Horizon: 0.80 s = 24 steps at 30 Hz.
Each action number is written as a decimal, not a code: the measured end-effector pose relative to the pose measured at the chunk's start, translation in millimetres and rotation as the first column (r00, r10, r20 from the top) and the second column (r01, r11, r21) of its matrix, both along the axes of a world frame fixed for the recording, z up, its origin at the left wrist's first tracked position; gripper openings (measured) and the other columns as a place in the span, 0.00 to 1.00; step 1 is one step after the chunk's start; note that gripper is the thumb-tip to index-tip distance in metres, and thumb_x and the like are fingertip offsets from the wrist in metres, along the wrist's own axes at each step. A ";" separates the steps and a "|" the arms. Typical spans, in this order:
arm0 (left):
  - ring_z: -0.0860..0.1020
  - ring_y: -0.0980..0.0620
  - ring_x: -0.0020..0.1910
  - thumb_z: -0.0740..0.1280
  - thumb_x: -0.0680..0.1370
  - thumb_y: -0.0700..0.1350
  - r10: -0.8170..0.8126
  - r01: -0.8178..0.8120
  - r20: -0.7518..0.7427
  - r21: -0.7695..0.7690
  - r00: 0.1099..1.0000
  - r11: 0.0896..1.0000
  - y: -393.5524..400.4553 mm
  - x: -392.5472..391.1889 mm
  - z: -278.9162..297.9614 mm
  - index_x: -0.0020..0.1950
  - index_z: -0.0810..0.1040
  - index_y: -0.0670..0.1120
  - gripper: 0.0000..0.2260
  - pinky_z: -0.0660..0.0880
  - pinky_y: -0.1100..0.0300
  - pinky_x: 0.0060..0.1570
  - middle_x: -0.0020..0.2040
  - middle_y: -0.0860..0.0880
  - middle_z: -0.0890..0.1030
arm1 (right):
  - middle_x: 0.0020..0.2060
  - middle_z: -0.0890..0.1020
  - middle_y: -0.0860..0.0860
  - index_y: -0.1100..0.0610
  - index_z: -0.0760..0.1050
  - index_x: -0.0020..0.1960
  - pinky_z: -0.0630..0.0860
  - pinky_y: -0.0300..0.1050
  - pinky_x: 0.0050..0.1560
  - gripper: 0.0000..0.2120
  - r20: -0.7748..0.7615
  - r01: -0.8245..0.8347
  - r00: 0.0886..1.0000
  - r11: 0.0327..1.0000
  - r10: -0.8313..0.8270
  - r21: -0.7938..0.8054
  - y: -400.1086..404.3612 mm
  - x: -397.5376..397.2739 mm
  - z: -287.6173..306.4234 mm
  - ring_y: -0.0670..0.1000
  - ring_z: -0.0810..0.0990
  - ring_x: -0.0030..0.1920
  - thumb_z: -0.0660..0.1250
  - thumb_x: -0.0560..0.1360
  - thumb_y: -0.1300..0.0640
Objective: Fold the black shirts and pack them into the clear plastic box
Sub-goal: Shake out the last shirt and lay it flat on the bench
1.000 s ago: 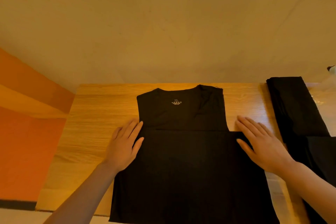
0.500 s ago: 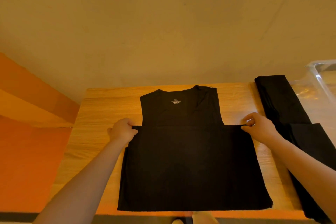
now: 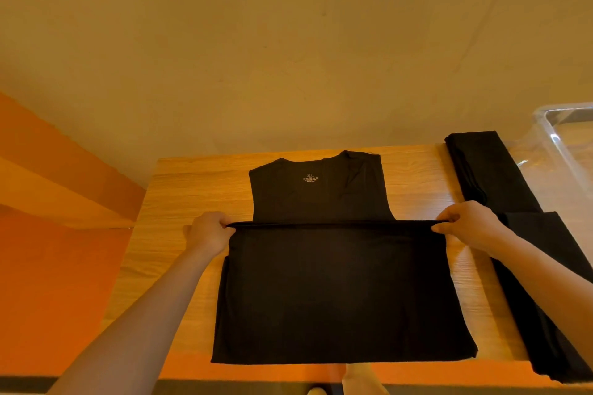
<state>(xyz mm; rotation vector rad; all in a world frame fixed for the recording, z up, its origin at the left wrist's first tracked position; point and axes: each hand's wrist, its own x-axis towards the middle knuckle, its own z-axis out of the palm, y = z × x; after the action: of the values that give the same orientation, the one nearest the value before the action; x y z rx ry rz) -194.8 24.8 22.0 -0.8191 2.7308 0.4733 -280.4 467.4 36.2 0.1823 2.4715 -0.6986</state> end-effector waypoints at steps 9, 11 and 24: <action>0.74 0.58 0.50 0.70 0.77 0.45 0.199 -0.071 -0.170 0.562 0.965 0.824 -0.8 40.7 76.0 0.50 0.80 0.49 0.03 0.68 0.56 0.53 0.48 0.56 0.78 | 0.43 0.82 0.48 0.50 0.78 0.48 0.74 0.39 0.43 0.05 -0.090 -0.045 0.996 0.979 0.028 -0.197 12.8 21.0 45.8 0.49 0.81 0.45 0.69 0.74 0.59; 0.75 0.59 0.48 0.70 0.76 0.43 0.289 -0.111 -0.190 0.625 0.938 0.772 -2.5 46.3 87.2 0.49 0.81 0.49 0.03 0.67 0.55 0.54 0.48 0.54 0.80 | 0.41 0.82 0.48 0.51 0.79 0.48 0.73 0.38 0.43 0.05 -0.143 -0.043 0.990 0.968 0.007 -0.248 11.7 23.4 59.3 0.47 0.80 0.44 0.69 0.75 0.60; 0.79 0.51 0.47 0.68 0.78 0.43 0.360 -0.112 -0.428 0.505 0.829 0.856 -27.8 -92.3 70.2 0.55 0.81 0.42 0.08 0.72 0.56 0.52 0.48 0.47 0.82 | 0.47 0.82 0.49 0.53 0.78 0.56 0.73 0.40 0.43 0.09 -0.338 0.077 0.923 0.950 -0.182 -0.301 -38.5 -106.6 45.2 0.48 0.80 0.45 0.68 0.77 0.53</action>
<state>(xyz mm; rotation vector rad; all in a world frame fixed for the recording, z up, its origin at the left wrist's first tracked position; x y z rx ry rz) -287.2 -3.1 92.2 -1.0223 2.7509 1.5354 -387.0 428.9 81.4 0.1179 2.6819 -1.2320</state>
